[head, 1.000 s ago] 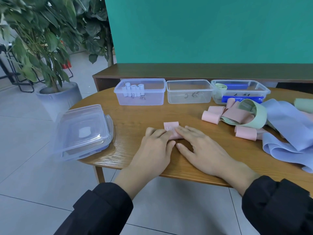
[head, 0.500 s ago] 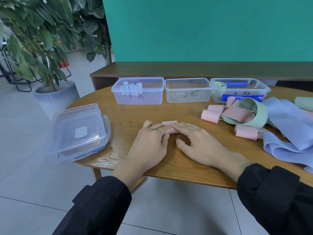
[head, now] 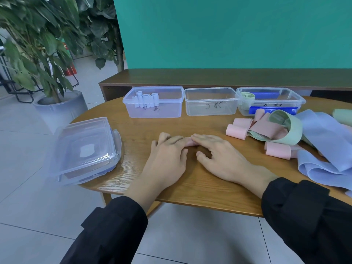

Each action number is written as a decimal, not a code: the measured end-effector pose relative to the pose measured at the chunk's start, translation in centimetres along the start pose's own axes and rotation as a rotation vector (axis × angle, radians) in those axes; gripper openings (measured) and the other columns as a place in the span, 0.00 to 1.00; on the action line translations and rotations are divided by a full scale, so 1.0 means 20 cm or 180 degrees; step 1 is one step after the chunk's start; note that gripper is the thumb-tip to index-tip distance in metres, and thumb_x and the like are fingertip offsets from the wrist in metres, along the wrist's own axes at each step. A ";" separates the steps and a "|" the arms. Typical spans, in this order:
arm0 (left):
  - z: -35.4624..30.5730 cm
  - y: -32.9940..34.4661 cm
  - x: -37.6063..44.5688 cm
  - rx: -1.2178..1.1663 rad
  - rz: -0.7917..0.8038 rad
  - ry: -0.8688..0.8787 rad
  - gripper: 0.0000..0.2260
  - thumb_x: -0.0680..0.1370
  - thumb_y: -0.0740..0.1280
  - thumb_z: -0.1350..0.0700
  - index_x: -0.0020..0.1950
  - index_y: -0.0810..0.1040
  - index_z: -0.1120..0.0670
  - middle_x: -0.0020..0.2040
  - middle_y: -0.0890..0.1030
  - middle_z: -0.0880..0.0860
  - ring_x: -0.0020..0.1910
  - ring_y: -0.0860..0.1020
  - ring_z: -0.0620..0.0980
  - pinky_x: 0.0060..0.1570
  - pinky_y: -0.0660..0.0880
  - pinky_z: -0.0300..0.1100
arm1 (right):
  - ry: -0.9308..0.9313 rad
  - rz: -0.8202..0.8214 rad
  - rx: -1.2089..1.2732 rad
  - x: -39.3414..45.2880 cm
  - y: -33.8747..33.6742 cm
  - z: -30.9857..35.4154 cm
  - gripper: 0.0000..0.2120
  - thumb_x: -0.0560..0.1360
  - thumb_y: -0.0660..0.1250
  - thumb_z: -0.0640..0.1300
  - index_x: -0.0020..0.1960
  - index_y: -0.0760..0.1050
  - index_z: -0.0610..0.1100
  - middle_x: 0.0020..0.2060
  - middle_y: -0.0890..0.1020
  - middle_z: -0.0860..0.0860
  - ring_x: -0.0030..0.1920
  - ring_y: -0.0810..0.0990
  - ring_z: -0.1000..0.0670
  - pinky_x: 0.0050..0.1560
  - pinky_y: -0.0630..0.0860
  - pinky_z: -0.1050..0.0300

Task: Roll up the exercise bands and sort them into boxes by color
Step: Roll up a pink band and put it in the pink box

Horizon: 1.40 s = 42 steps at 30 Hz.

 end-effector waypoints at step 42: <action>0.08 -0.08 0.01 -0.1955 -0.0505 -0.1099 0.10 0.78 0.73 0.58 0.59 0.84 0.50 0.47 0.85 0.41 0.48 0.82 0.38 0.53 0.76 0.30 | 0.0007 -0.0374 0.2293 0.17 -0.02 0.01 0.13 0.75 0.75 0.40 0.58 0.81 0.48 0.52 0.86 0.54 0.55 0.83 0.56 0.57 0.77 0.62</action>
Point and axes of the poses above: each hand's wrist, its own x-axis towards the middle knuckle, its own y-axis out of the palm, z = x × y, the point moved 3 cm from there along x, towards the middle knuckle
